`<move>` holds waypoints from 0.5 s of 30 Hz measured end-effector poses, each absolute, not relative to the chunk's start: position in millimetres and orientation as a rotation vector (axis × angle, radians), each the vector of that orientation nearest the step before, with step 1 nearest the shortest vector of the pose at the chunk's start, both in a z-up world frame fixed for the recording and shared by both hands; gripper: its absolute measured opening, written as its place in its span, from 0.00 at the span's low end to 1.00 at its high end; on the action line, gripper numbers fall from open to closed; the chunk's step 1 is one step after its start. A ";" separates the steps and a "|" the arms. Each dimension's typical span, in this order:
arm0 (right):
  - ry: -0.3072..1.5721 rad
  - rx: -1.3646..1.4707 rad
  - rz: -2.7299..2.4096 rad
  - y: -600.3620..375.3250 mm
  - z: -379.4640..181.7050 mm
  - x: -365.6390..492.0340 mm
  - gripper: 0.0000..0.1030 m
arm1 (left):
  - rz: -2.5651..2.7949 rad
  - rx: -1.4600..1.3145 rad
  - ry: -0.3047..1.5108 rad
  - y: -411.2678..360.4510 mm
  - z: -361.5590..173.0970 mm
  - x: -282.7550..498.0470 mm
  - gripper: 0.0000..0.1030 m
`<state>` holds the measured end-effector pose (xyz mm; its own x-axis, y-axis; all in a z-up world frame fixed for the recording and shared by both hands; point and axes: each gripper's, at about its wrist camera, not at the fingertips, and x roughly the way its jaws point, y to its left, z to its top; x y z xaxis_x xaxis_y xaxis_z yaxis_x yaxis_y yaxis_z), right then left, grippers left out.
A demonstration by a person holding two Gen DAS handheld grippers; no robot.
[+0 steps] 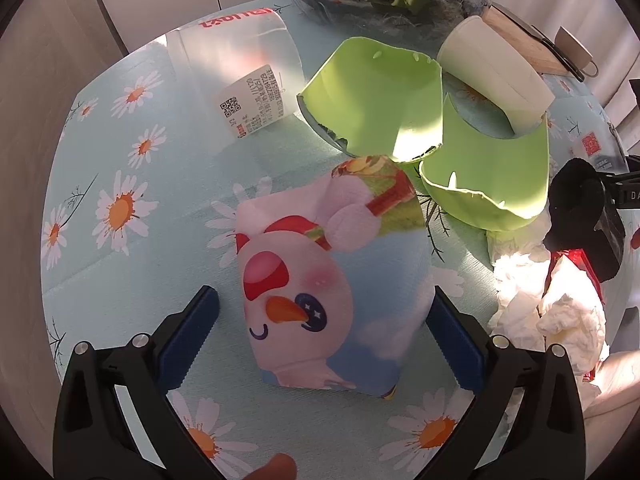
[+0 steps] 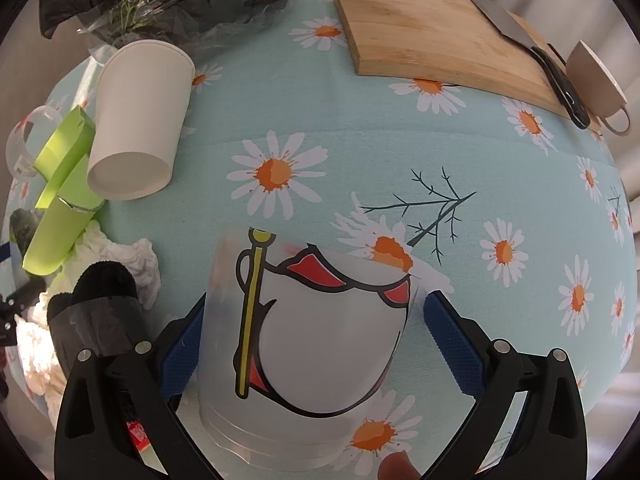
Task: Collect trash
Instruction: 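Close the right tool on the clear cup while the left tool closes on the pink cup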
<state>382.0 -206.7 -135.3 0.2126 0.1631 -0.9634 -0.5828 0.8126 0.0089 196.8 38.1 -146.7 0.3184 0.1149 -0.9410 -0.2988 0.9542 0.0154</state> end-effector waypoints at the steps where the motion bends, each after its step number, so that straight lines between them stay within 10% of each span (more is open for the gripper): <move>1: 1.257 -0.395 0.536 -206.4 -135.5 382.0 0.94 | 0.271 -0.171 1.231 37.7 -146.2 198.0 0.96; 8: 1.245 -0.395 0.539 -211.3 -136.1 373.9 0.94 | 0.242 -0.159 1.288 36.9 -143.7 213.6 0.95; 12: 1.266 -0.385 0.518 -210.1 -133.8 373.3 0.90 | 0.271 -0.198 1.319 34.9 -135.0 218.7 0.73; 14: 1.232 -0.376 0.526 -209.1 -126.5 370.2 0.59 | 0.265 -0.201 1.329 27.9 -128.3 218.1 0.67; 15: 1.225 -0.368 0.532 -209.4 -122.2 369.4 0.58 | 0.254 -0.190 1.331 24.6 -127.0 219.0 0.65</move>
<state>369.4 -209.4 -122.2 0.2416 0.1862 -0.9523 -0.5690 0.8222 0.0164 219.0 24.6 -127.0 0.2168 0.0743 -0.9734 -0.2899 0.9570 0.0085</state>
